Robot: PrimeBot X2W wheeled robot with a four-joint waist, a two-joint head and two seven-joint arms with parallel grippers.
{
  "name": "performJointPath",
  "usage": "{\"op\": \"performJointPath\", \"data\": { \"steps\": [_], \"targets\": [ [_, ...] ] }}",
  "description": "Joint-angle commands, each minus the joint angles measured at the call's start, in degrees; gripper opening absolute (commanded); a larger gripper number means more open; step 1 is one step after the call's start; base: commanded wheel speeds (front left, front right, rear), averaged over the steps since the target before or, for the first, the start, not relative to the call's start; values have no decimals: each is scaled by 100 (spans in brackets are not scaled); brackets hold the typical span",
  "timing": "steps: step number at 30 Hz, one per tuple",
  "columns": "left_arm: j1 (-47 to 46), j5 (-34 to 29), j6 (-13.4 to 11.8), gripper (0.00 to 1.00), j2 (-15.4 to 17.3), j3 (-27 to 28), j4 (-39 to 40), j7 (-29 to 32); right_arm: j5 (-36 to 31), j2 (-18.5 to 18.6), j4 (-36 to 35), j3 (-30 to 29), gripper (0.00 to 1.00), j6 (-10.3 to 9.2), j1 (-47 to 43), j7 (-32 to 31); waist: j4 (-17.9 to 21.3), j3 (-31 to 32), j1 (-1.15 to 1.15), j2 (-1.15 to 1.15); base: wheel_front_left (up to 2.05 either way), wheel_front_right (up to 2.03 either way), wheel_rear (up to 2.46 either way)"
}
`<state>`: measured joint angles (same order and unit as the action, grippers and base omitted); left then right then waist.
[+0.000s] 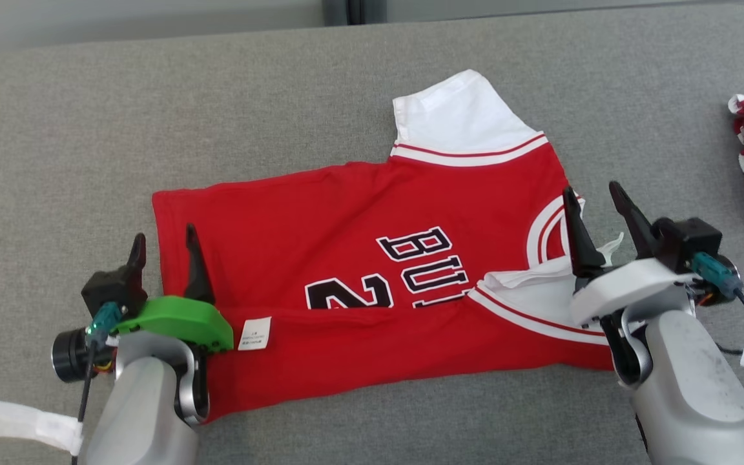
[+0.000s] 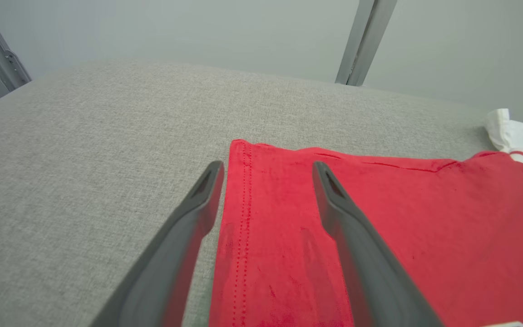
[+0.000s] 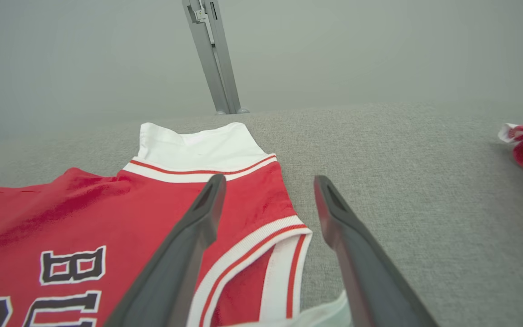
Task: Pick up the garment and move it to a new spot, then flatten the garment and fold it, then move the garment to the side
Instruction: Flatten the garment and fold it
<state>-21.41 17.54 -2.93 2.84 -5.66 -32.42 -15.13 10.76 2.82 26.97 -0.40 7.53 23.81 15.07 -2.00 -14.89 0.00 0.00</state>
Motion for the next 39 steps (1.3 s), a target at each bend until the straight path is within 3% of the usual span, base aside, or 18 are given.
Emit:
{"op": "performJointPath", "data": {
  "steps": [1, 14, 16, 18, 20, 21, 30, 33, 39],
  "targets": [
    [-204, -56, 42, 100, 67, 45, -170, 3, -81, 27, 73, 36, 100, -10, 183, 11, 29, -345, 0, 0, 0, 0, 0],
    [-1468, -323, 283, 100, 170, 362, -1355, 2, -323, 217, 944, 667, 100, -10, 1536, -3, 78, -951, 0, 0, 0, 0, 0],
    [-1571, -355, 297, 96, 160, 398, -1455, 3, -357, 279, 1121, 767, 100, -10, 1801, -48, 56, -1021, 0, 0, 0, 0, 0],
    [-1631, -384, 332, 62, 142, 426, -1519, 6, -390, 346, 1312, 821, 100, -10, 2074, -113, 17, -1084, 0, 0, 0, 0, 0],
    [-1722, -440, 356, 15, 115, 405, -1508, 7, -404, 406, 1518, 874, 100, -10, 2366, -236, -49, -1155, 0, 0, 0, 0, 0],
    [-1757, -479, 391, 0, 101, 377, -1493, 7, -384, 433, 1632, 879, 100, -10, 2528, -297, -90, -1190, 0, 0, 0, 0, 0],
    [-1877, -586, 576, 0, 25, 85, -1006, 2, -430, 763, 2584, 1101, 100, -10, 3763, -935, -593, -1445, 0, 0, 0, 0, 0],
    [-1840, -295, 613, 0, 18, -220, -824, 2, -313, 800, 2903, 1174, 100, -10, 4086, -1114, -776, -1508, 0, 0, 0, 0, 0],
    [-1762, 226, 418, 0, 16, -857, -494, 2, -78, 938, 3457, 1339, 100, -10, 4513, -1419, -1048, -1612, 0, 0, 0, 0, 0]
  ]
}}
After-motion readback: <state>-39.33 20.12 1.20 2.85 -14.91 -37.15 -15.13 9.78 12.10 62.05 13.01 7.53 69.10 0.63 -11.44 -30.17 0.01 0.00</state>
